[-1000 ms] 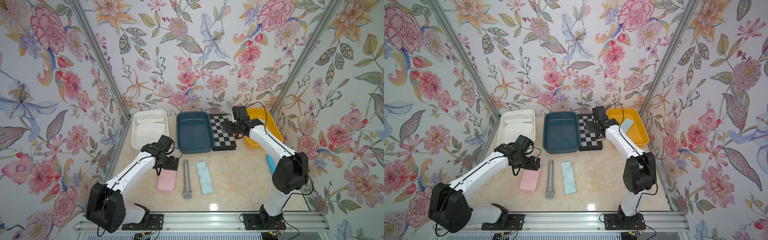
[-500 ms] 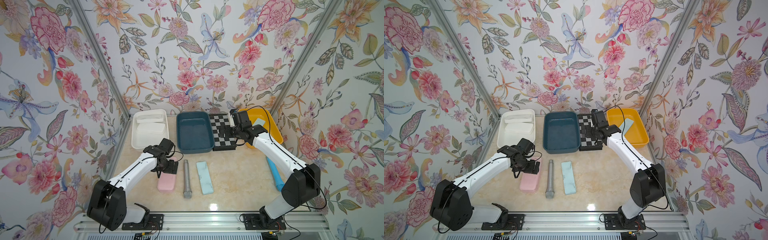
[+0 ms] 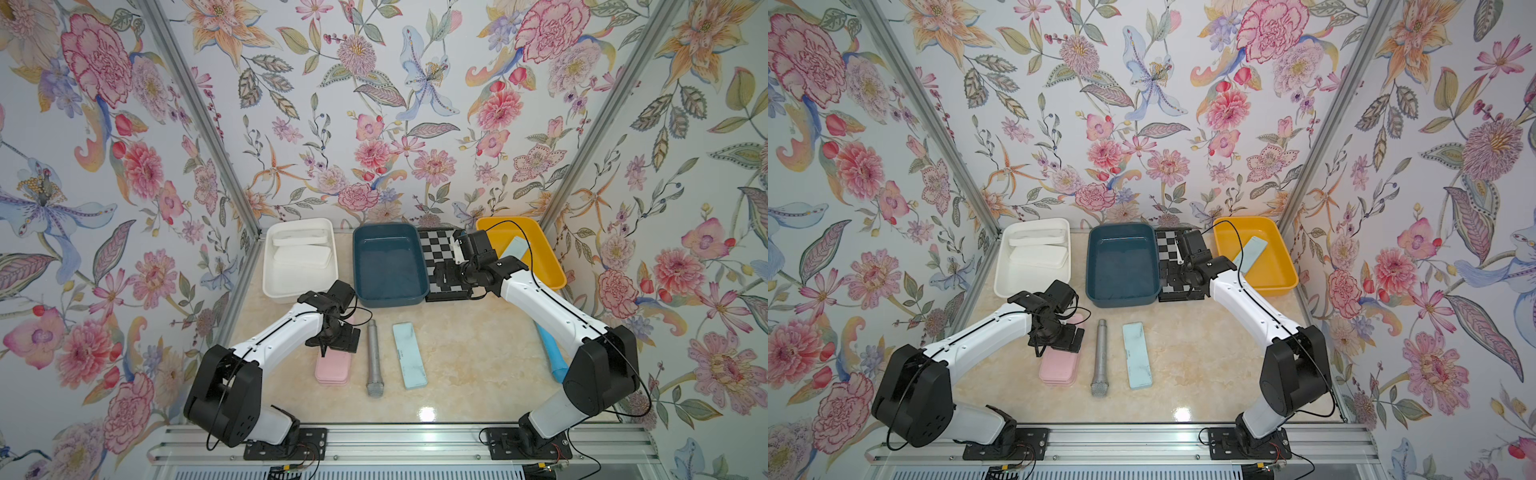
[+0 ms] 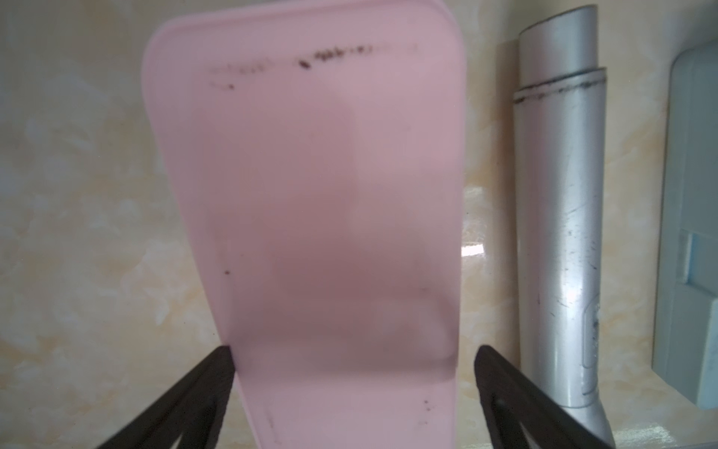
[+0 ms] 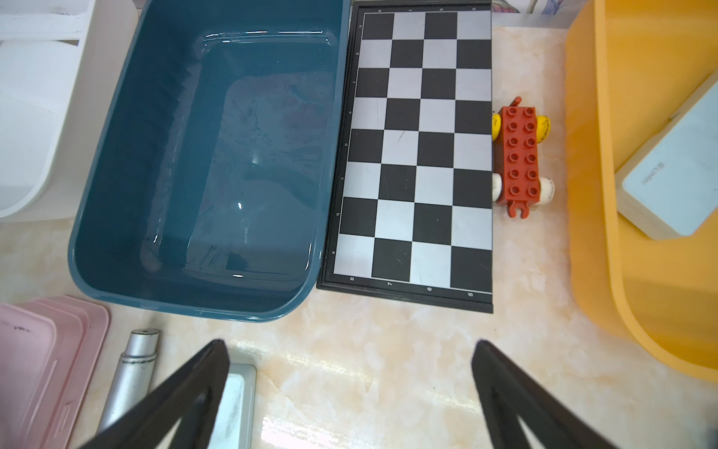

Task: Place the pencil cases by color into the storage box
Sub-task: Pick up the pencil case from the center of the board.

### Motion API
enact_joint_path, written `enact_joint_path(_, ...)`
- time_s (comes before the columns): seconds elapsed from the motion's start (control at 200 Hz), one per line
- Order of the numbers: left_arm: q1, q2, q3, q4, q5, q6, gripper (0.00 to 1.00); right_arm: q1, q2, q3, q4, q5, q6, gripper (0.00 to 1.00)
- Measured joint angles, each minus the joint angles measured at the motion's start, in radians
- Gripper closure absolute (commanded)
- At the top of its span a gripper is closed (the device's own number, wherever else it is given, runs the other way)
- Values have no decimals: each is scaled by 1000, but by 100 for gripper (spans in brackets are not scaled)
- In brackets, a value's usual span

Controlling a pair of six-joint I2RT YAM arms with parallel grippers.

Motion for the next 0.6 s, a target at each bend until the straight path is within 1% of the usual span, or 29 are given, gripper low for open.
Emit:
enact_joint_path(0.17, 0, 18, 0, 0, -25, -16, 2, 0, -14, -14, 7, -7, 0, 0)
enact_joint_path(0.6, -3, 38, 3, 0, -28, -29, 2, -1, -16, -26, 11, -25, 0, 0)
